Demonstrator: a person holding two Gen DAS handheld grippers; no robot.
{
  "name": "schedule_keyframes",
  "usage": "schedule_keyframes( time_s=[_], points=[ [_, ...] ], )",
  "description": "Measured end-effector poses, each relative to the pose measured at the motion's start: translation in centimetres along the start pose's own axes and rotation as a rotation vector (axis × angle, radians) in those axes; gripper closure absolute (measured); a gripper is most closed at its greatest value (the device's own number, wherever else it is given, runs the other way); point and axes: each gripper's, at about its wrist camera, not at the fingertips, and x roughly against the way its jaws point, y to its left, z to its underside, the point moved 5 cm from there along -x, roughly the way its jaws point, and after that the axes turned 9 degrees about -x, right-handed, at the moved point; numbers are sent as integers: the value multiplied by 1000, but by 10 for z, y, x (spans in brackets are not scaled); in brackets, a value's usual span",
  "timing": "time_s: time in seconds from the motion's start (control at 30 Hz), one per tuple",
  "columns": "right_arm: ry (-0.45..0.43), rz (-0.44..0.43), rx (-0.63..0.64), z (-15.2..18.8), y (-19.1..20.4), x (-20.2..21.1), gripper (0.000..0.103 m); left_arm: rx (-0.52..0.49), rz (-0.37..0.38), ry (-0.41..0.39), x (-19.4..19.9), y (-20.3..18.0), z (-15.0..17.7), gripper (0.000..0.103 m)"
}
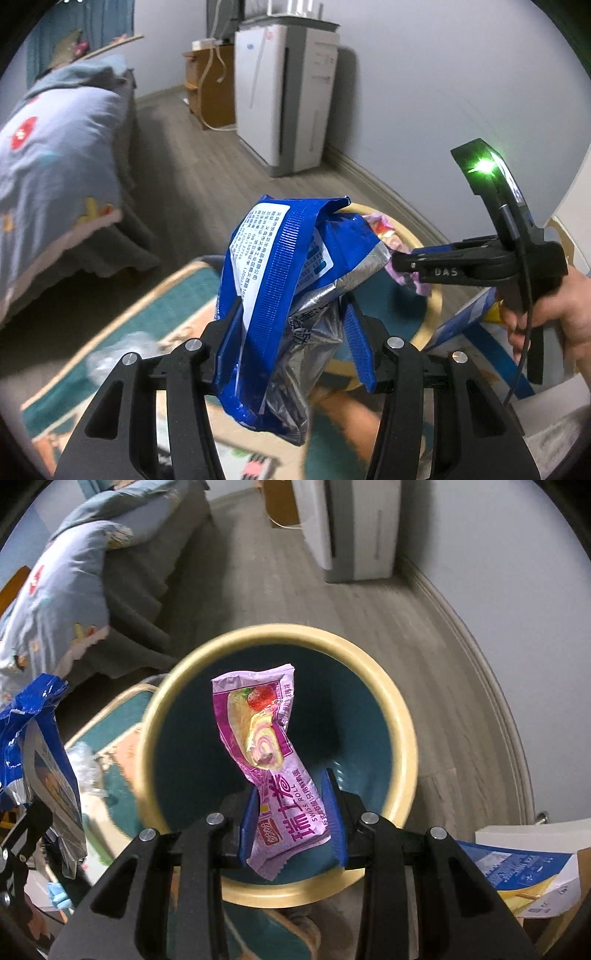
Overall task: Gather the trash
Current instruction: 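Carry both items over the bin and open both tools to drop them, then move both tools back over the mat toward the remaining trash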
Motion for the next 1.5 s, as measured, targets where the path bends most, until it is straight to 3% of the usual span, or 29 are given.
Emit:
schedule_keyframes(
  time_s=[0.33,0.47,0.57,0.8,0.9,1.0,1.3,1.5],
  points=[
    [16,21,-59,-3,-18,-10,70,-28,59,6,-37,-28,0,50],
    [13,21,-72,-4,-20,-10,68,-33,49,10,-41,-31,2,43],
    [5,29,-80,-3,-22,-9,55,-20,36,-3,-38,-29,2,29],
    [-13,41,-88,-6,-24,-1,24,19,4,-10,-28,-17,6,16],
    [-23,45,-80,-6,-21,5,11,30,-20,-22,-16,-11,7,12],
    [-34,41,-74,-5,-16,15,6,51,-33,-31,2,-6,7,11],
    [-64,-29,-104,11,5,61,6,71,-87,-108,85,0,14,9],
    [-87,-80,-127,28,25,92,6,131,-104,-137,138,9,39,8]
  ],
)
